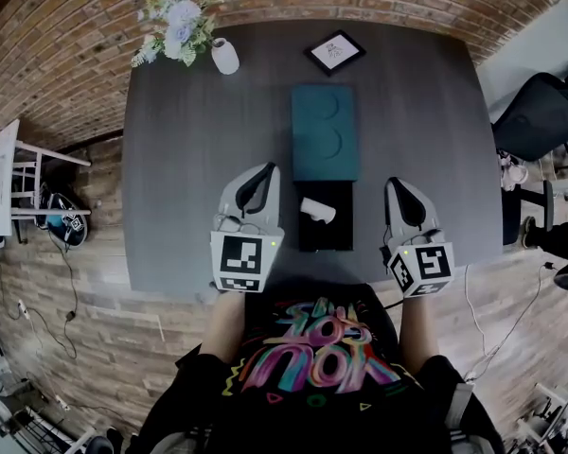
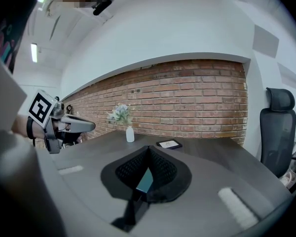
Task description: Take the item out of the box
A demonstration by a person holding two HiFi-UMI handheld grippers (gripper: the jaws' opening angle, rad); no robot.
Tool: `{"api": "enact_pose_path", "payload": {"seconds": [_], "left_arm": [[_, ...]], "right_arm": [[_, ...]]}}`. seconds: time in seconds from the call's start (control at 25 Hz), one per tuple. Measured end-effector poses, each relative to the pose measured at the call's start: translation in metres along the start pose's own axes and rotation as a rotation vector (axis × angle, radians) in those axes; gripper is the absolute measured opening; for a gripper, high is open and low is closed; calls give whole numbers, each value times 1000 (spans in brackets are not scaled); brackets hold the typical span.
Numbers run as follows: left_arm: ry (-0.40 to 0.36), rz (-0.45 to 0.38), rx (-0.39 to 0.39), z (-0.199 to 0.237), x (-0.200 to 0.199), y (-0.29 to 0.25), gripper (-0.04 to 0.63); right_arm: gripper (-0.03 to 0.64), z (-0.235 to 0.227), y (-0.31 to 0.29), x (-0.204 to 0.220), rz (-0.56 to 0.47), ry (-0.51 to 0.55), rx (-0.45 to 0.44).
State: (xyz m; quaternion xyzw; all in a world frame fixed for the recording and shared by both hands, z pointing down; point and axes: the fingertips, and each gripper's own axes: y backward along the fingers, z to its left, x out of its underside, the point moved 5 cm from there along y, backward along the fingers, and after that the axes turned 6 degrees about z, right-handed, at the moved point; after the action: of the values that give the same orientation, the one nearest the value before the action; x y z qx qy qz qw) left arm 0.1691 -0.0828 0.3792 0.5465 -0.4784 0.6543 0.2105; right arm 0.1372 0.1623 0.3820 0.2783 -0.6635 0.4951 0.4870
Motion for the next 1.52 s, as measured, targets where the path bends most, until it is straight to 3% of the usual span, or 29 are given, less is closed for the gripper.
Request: {"api": "enact_pose_path", "payload": {"seconds": [0.56, 1.04, 1.52], "left_arm": [[-8, 11, 58, -12, 2, -1, 2], [-21, 46, 94, -19, 10, -2, 47], [-112, 109, 188, -46, 18, -16, 111]], "right_arm": [[2, 2, 8, 5, 2, -24, 1], [2, 3, 13, 11, 6, -31, 0], [2, -4, 18, 22, 11, -68, 13]]}}
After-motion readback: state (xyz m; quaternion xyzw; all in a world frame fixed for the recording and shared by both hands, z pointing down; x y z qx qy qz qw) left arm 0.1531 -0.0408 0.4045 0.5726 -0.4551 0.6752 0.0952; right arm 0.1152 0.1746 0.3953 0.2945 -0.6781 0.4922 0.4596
